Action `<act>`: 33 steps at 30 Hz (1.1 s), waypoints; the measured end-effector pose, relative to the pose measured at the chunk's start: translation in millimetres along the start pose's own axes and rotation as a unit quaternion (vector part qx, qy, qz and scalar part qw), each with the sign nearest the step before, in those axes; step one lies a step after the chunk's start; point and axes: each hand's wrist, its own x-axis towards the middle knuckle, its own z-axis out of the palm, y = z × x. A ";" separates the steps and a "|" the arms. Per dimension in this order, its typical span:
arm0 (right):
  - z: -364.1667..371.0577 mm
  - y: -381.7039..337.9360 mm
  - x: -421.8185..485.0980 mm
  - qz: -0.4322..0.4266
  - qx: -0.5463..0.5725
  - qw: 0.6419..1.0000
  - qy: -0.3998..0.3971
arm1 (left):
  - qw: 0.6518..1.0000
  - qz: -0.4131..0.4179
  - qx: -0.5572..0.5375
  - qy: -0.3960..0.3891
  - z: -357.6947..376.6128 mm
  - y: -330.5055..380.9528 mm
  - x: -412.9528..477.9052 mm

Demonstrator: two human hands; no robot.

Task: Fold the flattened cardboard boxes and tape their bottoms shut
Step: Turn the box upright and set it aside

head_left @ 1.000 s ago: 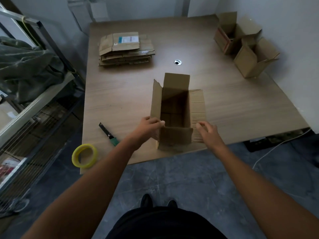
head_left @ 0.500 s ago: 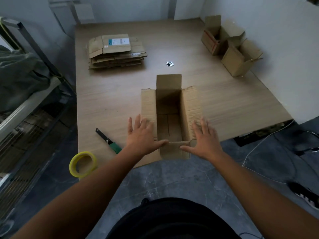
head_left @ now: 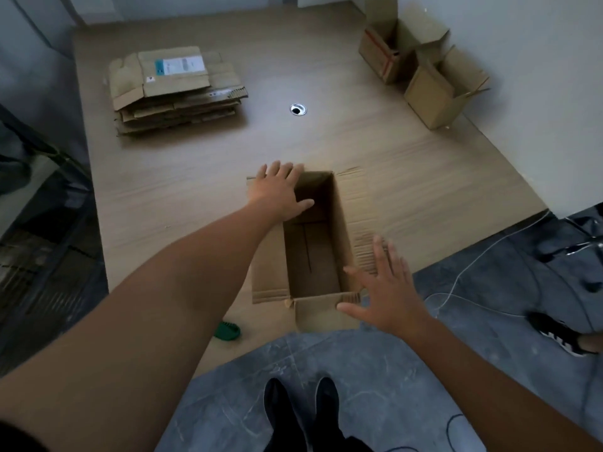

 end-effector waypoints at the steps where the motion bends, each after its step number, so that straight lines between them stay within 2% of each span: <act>1: 1.0 0.4 0.7 0.001 0.002 1.000 -0.002 | 1.000 0.002 -0.005 0.011 2.5 -0.9 0.5; 4: -3.4 -0.2 -1.3 -0.004 0.036 0.999 -0.018 | 0.998 -0.002 -0.032 0.045 -3.9 4.3 -19.4; 6: -9.5 0.1 -3.9 -0.004 0.086 0.996 -0.031 | 0.989 -0.059 -0.081 0.108 -12.2 12.0 -56.2; 7: -12.1 0.5 -5.2 -0.004 0.102 0.994 -0.025 | 0.974 -0.110 -0.143 0.134 -14.6 16.8 -81.4; 8: -14.0 1.5 -5.7 -0.003 0.106 0.994 -0.011 | 0.948 -0.167 -0.236 0.135 -15.8 21.9 -108.7; 9: -14.4 3.2 -4.8 -0.003 0.106 0.994 0.005 | 0.902 -0.220 -0.354 0.110 -13.9 26.5 -133.9; 11: -12.7 7.8 -3.7 -0.005 0.115 0.993 0.036 | 0.786 -0.284 -0.549 0.016 -7.4 39.9 -172.3; 12: -11.8 10.0 -3.9 -0.011 0.125 0.991 0.054 | 0.755 -0.296 -0.585 -0.018 -1.8 47.2 -182.8; 13: -11.7 13.1 -4.6 -0.020 0.138 0.988 0.072 | 0.739 -0.302 -0.601 -0.026 3.9 54.5 -187.3; 15: -16.1 21.7 -5.3 -0.029 0.179 0.978 0.107 | 0.713 -0.311 -0.629 -0.008 5.5 70.8 -183.8; 17: -26.7 38.3 -4.0 -0.016 0.214 0.965 0.149 | 0.707 -0.304 -0.638 0.009 0.9 91.2 -166.9; 21: -51.6 109.8 6.8 0.034 0.247 0.942 0.225 | 0.697 -0.279 -0.661 -0.009 -17.1 156.1 -107.9; 27: -77.9 282.7 34.9 0.112 0.233 0.947 0.188 | 0.677 -0.261 -0.686 -0.056 -32.0 313.4 6.2; 33: -105.9 419.0 56.6 0.115 0.219 0.956 0.160 | 0.659 -0.264 -0.700 -0.077 -20.1 454.0 105.8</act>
